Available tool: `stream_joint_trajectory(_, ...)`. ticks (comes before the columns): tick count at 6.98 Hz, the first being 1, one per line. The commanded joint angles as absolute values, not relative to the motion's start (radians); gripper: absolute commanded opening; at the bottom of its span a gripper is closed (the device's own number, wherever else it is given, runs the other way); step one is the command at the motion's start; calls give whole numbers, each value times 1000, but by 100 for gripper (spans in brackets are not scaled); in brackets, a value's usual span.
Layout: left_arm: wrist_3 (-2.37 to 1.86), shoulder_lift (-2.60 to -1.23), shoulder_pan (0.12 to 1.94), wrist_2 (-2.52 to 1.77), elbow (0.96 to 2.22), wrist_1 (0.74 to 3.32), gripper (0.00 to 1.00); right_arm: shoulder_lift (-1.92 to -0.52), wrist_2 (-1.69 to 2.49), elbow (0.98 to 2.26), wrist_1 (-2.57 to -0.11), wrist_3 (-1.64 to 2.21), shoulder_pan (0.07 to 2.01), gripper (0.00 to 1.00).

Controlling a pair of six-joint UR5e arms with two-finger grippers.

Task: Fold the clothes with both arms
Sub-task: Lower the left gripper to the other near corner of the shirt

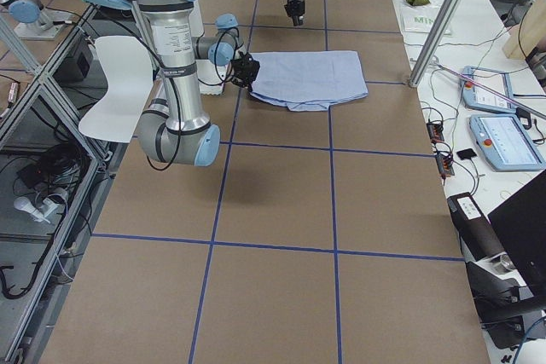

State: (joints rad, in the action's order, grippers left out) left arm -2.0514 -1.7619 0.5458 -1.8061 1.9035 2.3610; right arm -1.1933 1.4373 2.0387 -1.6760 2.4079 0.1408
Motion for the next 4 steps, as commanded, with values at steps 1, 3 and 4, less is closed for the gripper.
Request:
stream_joint_trajectory(1, -2269, -1662, 280, -1546, 1972, 2359, 50, -1196, 1437, 2054, -1677, 2411, 140, 0)
stream_joint_trajectory(3, -2397, -1650, 136, -1390, 1980, 2280, 58, -1197, 1437, 2056, -1678, 2413, 137, 0)
stream_joint_trajectory(4, -2433, -1670, 109, -1379, 1977, 2261, 57, -1197, 1437, 2056, -1678, 2413, 135, 0)
